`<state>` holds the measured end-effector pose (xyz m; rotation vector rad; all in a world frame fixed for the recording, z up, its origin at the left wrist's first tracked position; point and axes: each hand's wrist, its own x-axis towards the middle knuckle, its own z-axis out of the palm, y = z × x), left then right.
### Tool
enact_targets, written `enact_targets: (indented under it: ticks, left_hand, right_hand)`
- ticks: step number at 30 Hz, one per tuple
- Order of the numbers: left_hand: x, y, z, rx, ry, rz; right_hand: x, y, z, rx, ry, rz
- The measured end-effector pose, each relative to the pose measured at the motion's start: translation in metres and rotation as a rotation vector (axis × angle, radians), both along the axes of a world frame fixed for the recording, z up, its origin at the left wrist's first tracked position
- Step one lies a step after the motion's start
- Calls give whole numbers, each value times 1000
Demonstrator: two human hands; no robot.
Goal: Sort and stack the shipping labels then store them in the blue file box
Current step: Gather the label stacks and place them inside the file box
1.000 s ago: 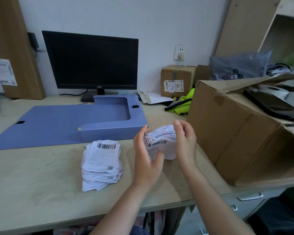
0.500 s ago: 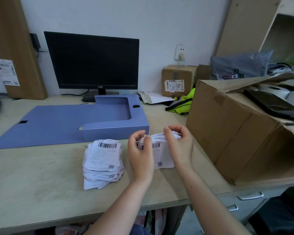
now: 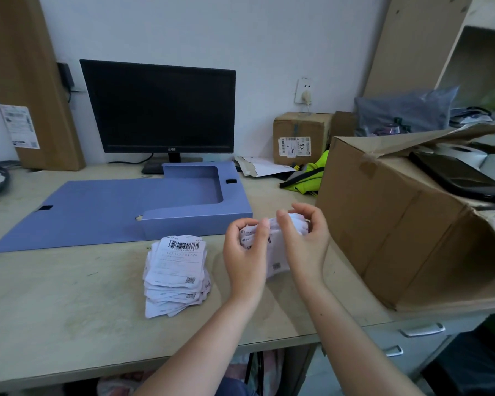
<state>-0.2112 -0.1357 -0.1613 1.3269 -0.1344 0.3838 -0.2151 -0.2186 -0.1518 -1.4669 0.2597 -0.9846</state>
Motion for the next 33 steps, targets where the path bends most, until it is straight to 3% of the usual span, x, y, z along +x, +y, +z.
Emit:
enact_targets:
  ticks: [5,11,17,33]
  left_hand:
    - [-1,-4,6,-65,-53,39]
    - [8,-1,-14,33,64,-1]
    - [5,-12,-1,31,27,-7]
    - [17,-8,-12,91,45,0]
  right_hand:
    - [0,1,6,-37,-88,-11]
    - [4,-7,-14,43,97,-20]
    - [2,-3,-4,61,8,23]
    - [5,-10,-18,82,45,-29]
